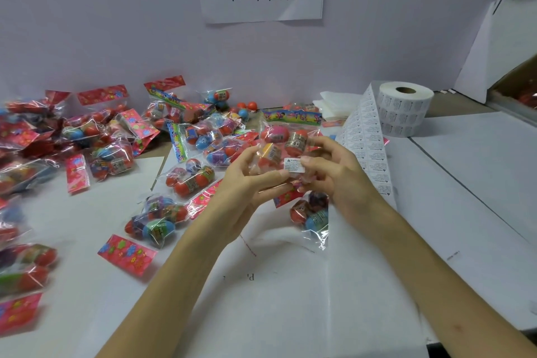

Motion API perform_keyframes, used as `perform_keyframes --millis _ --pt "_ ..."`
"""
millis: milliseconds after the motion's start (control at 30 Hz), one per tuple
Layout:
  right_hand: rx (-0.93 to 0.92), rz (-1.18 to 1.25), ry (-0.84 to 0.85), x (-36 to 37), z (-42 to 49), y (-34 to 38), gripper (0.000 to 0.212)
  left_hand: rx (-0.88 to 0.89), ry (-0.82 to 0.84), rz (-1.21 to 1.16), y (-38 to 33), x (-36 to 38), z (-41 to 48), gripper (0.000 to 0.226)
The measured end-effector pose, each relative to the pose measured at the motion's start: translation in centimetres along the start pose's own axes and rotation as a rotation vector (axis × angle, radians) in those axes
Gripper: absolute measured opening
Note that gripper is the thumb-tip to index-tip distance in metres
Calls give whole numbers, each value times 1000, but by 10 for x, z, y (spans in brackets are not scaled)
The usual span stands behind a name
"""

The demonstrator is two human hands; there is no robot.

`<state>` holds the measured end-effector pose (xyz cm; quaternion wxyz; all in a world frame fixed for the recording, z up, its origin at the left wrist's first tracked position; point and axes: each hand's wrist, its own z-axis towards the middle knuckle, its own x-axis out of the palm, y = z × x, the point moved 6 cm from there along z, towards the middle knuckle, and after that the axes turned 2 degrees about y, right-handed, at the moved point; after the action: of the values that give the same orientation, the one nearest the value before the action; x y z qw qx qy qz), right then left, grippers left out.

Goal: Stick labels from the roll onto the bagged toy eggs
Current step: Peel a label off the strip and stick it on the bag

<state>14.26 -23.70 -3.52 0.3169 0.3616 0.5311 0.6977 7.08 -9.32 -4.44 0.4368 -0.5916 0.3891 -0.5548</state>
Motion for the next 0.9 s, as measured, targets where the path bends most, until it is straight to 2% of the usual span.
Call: perform_keyframes --millis 133,200,300,467,567,667,800,900 --pt "-31 -109 14 2 -3 3 36 76 -106 70 -6 -1 -2 69" --pt "-57 -141 -18 0 -3 6 37 92 -101 95 -7 -1 -2 65" --pt "-109 -160 -65 -5 -3 13 30 86 -56 139 -7 1 -3 58" --pt "-116 -102 -119 -19 -1 17 13 52 -52 135 -2 2 -1 71" --pt "-102 -103 -142 -22 -1 18 14 70 -128 50 -3 -9 1 60" --pt "-78 -147 -88 -19 -1 15 17 68 -187 37 -3 -19 3 47" --pt "-32 -129 -64 -16 -1 10 38 64 -187 75 -3 -21 4 44" --pt "-9 -100 -50 -17 0 7 30 57 -157 100 1 -18 5 40"
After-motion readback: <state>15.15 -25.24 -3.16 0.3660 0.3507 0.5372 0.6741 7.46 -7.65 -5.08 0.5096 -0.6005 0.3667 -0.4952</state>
